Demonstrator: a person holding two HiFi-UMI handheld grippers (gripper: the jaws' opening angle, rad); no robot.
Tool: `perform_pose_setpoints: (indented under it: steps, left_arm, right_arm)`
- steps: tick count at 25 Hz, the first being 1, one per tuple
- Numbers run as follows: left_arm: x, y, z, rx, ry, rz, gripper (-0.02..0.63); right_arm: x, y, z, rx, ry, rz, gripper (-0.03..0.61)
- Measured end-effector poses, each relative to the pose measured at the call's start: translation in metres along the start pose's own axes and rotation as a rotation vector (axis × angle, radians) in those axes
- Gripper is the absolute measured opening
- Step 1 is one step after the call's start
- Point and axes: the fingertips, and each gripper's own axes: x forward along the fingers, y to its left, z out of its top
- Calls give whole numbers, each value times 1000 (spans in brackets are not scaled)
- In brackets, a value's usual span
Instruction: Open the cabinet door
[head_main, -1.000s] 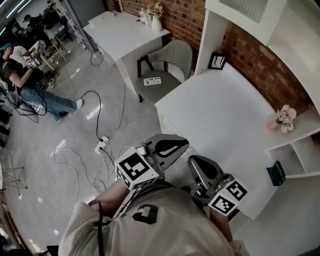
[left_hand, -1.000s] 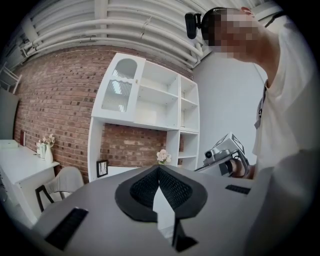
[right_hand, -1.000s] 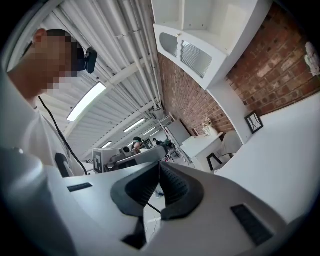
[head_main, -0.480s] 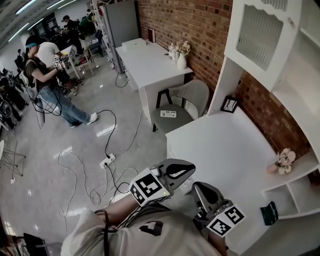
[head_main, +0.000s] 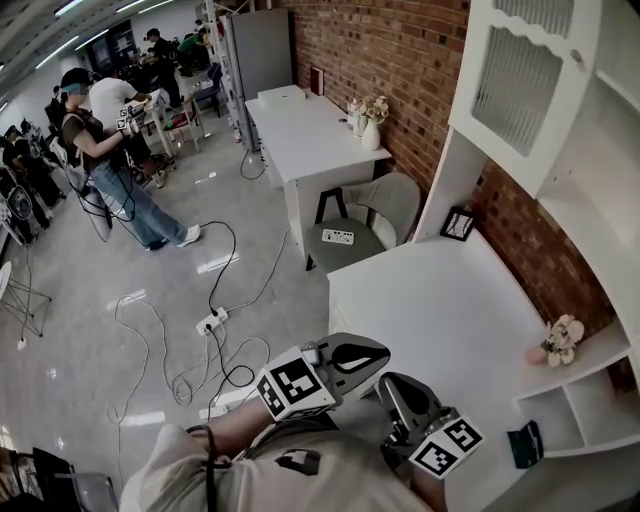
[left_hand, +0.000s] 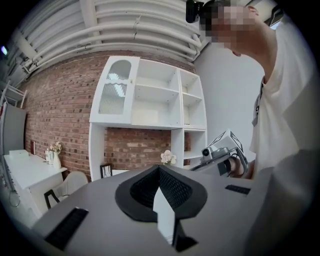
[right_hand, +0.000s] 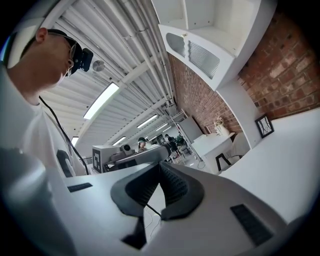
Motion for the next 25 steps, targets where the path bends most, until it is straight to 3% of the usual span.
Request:
perform_pose_setpoints:
  steps: [7,16,25]
  left_arm:
    - [-8,45,-3,55,-36,17,17]
    - [-20,147,5,-10,-68,3,17]
    - [-23,193,-13,-93,-96,-76,17]
  right_arm:
    - [28,-19,6,-45,-18,-33,28]
    - [67,-42,29,-35,29,-222,28]
    - [114,-58,26,-34,59,-328,28]
